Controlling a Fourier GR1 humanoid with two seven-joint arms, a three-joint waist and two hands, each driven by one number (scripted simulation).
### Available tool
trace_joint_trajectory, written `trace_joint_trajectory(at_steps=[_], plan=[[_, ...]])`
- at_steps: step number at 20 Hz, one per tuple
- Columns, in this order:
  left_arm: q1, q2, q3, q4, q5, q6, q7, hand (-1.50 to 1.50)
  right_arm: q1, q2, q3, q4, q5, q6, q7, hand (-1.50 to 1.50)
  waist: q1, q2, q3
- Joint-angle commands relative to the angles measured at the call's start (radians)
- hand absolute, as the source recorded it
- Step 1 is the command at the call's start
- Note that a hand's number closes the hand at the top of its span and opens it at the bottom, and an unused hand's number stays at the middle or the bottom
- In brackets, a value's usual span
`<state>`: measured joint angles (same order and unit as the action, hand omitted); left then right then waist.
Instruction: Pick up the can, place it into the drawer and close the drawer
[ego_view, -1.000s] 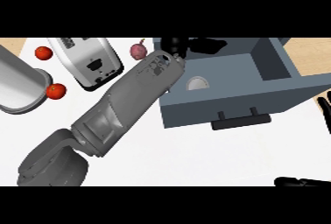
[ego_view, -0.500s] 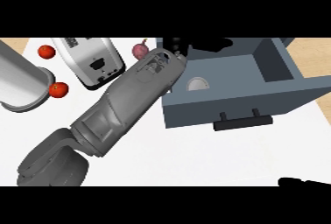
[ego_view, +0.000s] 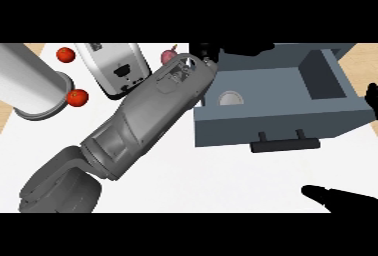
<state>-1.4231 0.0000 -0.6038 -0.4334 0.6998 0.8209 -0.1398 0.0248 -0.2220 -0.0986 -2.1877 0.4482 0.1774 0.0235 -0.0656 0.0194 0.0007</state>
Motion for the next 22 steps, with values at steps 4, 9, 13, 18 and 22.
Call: trace_joint_trajectory(at_steps=[4,9,13,18,22], plan=[[-0.005,0.000,-0.030,-0.038,0.006,0.029,0.029,-1.50,-0.065,-0.030,0.138,0.147,0.333,-0.079,-0.020,-1.50,0.044,-0.009,0.000],[0.006,0.000,-0.024,-0.070,0.004,0.043,0.061,-1.50,-0.131,-0.018,0.216,0.286,0.490,-0.121,-0.001,-1.50,0.056,-0.014,0.000],[-0.010,0.034,-0.004,-0.068,-0.041,0.038,0.100,-1.50,-0.112,0.006,0.262,0.426,0.620,-0.218,-0.021,-1.50,0.082,-0.020,0.000],[0.079,0.113,0.013,-0.167,-0.063,-0.009,0.122,-1.50,-0.174,0.061,0.189,0.648,0.592,-0.394,-0.113,-1.50,0.084,-0.019,0.000],[0.090,0.172,-0.031,-0.290,-0.100,0.035,0.237,-1.50,-0.281,0.087,0.160,0.833,0.649,-0.461,-0.088,-1.50,0.110,-0.023,0.000]])
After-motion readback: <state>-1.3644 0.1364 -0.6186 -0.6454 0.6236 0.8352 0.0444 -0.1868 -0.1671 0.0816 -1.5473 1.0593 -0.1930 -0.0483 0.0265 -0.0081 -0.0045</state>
